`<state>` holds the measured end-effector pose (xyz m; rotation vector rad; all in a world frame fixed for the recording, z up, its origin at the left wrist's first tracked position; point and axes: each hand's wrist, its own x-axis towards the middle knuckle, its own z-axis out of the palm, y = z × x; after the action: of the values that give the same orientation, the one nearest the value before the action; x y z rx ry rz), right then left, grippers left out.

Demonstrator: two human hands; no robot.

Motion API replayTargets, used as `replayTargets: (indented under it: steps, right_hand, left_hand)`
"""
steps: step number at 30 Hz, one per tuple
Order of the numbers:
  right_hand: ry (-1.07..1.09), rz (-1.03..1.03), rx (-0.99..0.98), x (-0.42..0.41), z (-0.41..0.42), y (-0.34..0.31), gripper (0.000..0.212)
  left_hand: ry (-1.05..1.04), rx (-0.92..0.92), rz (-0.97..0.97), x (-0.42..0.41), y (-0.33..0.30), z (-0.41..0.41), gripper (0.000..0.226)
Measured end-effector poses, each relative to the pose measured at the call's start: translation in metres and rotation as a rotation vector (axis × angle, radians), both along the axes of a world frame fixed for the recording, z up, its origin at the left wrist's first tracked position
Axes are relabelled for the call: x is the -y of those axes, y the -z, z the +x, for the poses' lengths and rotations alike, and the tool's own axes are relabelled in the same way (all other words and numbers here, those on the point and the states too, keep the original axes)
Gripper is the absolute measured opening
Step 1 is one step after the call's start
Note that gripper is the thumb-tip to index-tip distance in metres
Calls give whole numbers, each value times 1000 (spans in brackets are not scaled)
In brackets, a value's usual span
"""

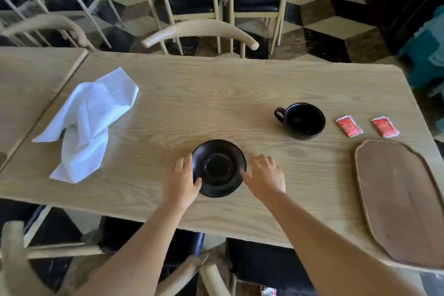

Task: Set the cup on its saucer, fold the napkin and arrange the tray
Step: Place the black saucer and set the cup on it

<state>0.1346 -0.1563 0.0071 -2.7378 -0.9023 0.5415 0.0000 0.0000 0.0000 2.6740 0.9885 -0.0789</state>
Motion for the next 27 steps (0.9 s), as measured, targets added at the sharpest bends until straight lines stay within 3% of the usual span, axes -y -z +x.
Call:
replayTargets:
  steps: [4, 7, 9, 14, 18, 20, 24, 27]
  right_hand:
    - [87, 106, -145, -8, -2, 4, 28]
    - [264, 212, -391, -14, -3, 7, 25]
    - [359, 269, -475, -9, -1, 6, 27]
    - [476, 412, -514, 31, 3, 1, 19]
    - [556, 442, -538, 80, 4, -3, 20]
    - [588, 433, -524, 104, 2, -5, 22]
    - [686, 447, -496, 143, -4, -5, 26]
    - [745, 451, -491, 162, -6, -4, 25]
  left_hand:
    - [-216, 79, -127, 5, 3, 3, 49]
    - [-333, 215, -291, 10, 3, 9, 24]
    - [-376, 270, -335, 13, 0, 10, 22]
    - [-400, 365, -495, 35, -8, 10, 32]
    - [-339, 424, -837, 66, -13, 9, 49]
    - [-347, 439, -952, 85, -12, 8, 45]
    - [-335, 387, -988, 114, -7, 14, 30]
    - [-292, 339, -1005, 128, -4, 24, 34]
